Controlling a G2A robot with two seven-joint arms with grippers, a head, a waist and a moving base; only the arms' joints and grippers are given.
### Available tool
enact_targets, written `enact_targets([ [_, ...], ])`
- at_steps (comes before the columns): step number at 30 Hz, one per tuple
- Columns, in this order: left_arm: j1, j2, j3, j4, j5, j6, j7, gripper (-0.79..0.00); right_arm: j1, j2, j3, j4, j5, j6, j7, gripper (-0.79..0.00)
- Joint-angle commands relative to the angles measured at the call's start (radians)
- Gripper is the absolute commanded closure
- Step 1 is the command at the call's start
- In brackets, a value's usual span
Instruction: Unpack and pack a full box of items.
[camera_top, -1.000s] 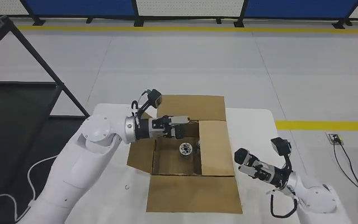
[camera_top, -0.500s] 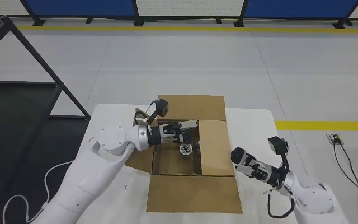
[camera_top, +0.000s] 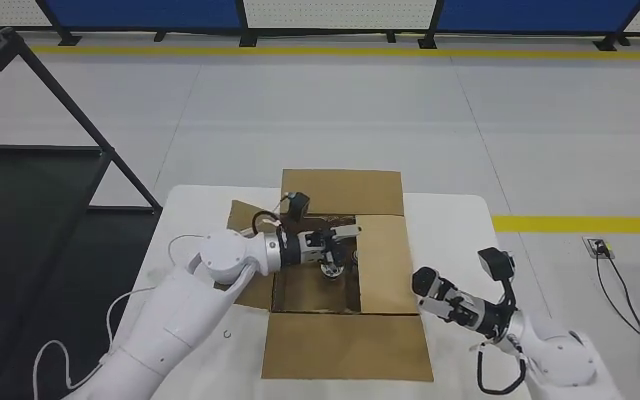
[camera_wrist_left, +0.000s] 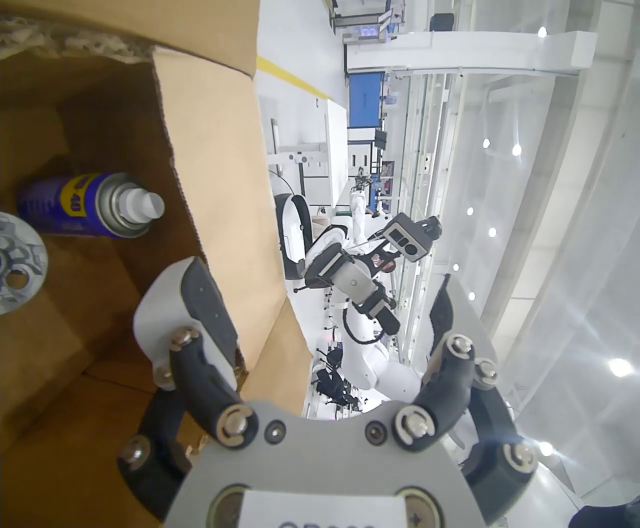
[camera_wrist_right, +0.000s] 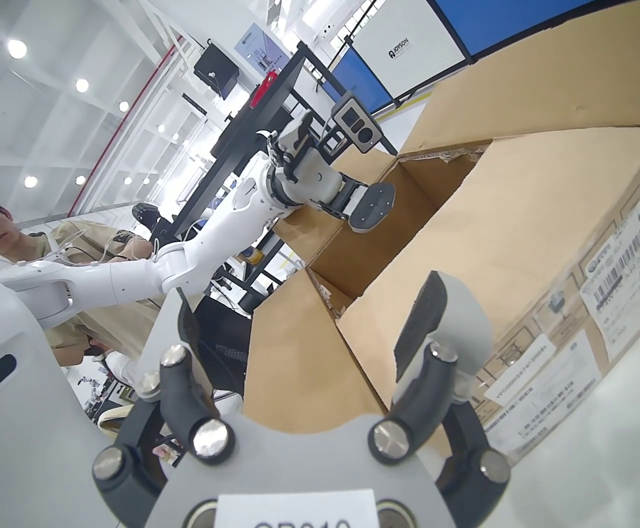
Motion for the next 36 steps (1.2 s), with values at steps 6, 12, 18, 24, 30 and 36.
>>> enact_targets([
  [6,-0.013,-0.03,0.034,0.041,0.026,0.013,0.041,-0.785,-0.01,0.009,-0.009,-0.021,-0.008,-0.011,-0.007,-0.785],
  [12,-0.033,-0.063,0.065,0.091,0.029,0.005,0.067,-0.785,-0.032,0.017,-0.006,-0.037,-0.01,-0.026,-0.019,-0.785],
  [18,-0.059,-0.101,0.092,0.143,0.021,-0.014,0.078,-0.785,-0.045,0.025,-0.004,-0.044,-0.01,-0.033,-0.032,-0.785],
  [24,-0.069,-0.128,0.098,0.179,0.02,-0.059,0.094,-0.785,-0.059,0.032,-0.004,-0.064,-0.024,-0.038,-0.048,-0.785],
  [30,-0.072,-0.141,0.083,0.175,0.032,-0.068,0.114,-0.785,-0.062,0.038,-0.014,-0.077,-0.031,-0.042,-0.06,-0.785],
  [36,-0.059,-0.139,0.047,0.111,0.055,-0.08,0.118,-0.785,-0.07,0.044,-0.024,-0.104,-0.037,-0.06,-0.066,-0.785],
])
